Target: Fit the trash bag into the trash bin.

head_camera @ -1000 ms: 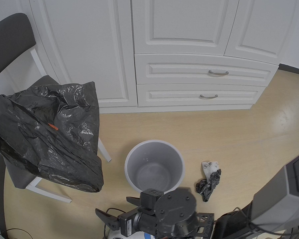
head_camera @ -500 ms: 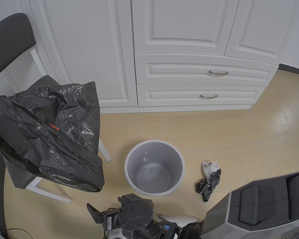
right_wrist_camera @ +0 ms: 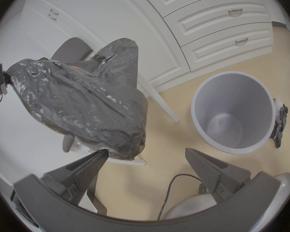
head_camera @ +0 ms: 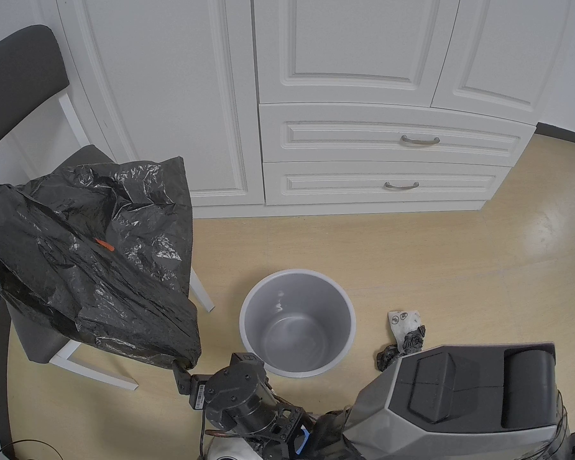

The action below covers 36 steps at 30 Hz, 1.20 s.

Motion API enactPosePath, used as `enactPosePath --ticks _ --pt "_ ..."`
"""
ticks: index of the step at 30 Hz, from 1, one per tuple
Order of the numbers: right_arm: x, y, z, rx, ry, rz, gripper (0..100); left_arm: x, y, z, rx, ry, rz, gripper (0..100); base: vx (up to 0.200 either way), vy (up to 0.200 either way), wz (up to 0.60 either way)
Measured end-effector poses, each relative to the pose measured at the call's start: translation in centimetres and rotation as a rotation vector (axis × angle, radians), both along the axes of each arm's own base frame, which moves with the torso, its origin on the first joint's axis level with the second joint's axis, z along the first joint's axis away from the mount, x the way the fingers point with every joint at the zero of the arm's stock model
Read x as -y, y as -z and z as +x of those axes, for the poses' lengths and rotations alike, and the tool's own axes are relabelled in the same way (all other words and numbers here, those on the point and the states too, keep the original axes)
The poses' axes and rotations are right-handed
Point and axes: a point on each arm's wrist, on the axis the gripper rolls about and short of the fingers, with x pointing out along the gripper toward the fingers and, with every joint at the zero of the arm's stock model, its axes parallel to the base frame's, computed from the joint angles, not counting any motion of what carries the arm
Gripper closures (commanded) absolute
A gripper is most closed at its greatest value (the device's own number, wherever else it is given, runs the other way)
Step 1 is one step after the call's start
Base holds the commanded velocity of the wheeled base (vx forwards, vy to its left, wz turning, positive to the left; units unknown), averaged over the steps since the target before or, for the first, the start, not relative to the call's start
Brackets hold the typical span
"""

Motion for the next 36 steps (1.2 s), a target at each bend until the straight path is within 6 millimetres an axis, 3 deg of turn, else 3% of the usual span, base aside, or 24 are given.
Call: enactPosePath --ticks 16,25,33,34,36 --pt "-1.3 -1.2 4.0 0.042 0.214 0.153 0 0.0 0.1 0.0 -0.003 0.0 0.0 100 0.0 0.0 0.0" --pt "-0.2 -2.5 7.3 0.079 0.309 0.208 0 0.0 0.0 -0.2 0.004 0.003 0.0 100 0.0 0.0 0.0" --pt "0.5 -2.7 8.3 0.087 0.329 0.224 0 0.0 0.0 -0.3 0.007 0.002 0.0 100 0.0 0.0 0.0" --pt "0.5 -2.7 8.3 0.089 0.328 0.225 100 0.0 0.0 -0.3 0.007 0.003 0.0 100 0.0 0.0 0.0" --pt "0.6 -2.9 8.3 0.093 0.328 0.23 100 0.0 0.0 -0.3 0.007 0.003 0.001 100 0.0 0.0 0.0"
